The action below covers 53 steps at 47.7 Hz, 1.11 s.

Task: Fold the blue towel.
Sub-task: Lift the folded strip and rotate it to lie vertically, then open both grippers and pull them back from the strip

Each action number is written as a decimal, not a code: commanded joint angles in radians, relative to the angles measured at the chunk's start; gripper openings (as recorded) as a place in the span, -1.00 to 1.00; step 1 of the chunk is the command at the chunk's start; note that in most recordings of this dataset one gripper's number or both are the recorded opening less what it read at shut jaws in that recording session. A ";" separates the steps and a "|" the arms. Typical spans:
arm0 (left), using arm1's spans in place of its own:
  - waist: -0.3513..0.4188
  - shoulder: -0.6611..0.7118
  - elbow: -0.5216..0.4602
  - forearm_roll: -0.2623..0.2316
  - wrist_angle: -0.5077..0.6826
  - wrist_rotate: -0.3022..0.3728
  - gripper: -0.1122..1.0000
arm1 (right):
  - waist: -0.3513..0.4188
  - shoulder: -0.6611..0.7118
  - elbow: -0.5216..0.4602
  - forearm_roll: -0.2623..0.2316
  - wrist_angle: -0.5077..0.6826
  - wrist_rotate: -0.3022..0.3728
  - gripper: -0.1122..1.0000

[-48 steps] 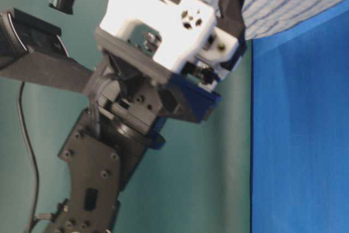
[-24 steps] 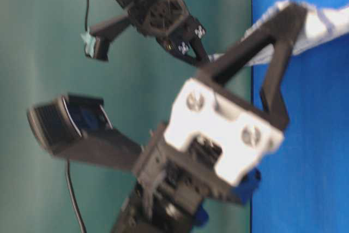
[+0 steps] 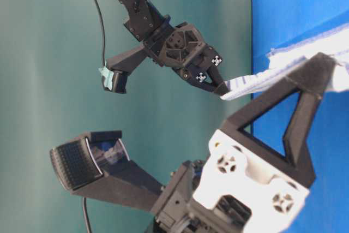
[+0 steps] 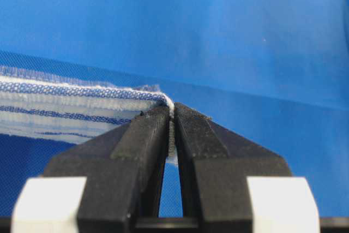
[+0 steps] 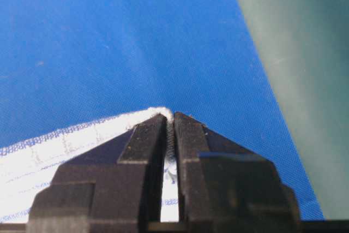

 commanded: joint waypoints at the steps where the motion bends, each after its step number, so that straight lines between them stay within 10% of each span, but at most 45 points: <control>1: -0.017 -0.034 -0.008 0.000 -0.009 0.000 -0.75 | -0.008 -0.018 -0.018 -0.002 -0.005 0.002 -0.71; 15: -0.014 -0.028 -0.008 -0.032 -0.011 -0.011 -0.65 | -0.005 -0.005 -0.026 -0.002 -0.009 0.000 -0.62; 29: -0.014 -0.075 0.037 -0.038 0.029 -0.037 0.59 | 0.006 0.003 -0.028 -0.006 -0.011 -0.005 0.65; 53: 0.109 -0.325 0.186 -0.020 0.089 0.089 0.54 | 0.006 -0.186 0.141 -0.006 -0.018 0.009 0.69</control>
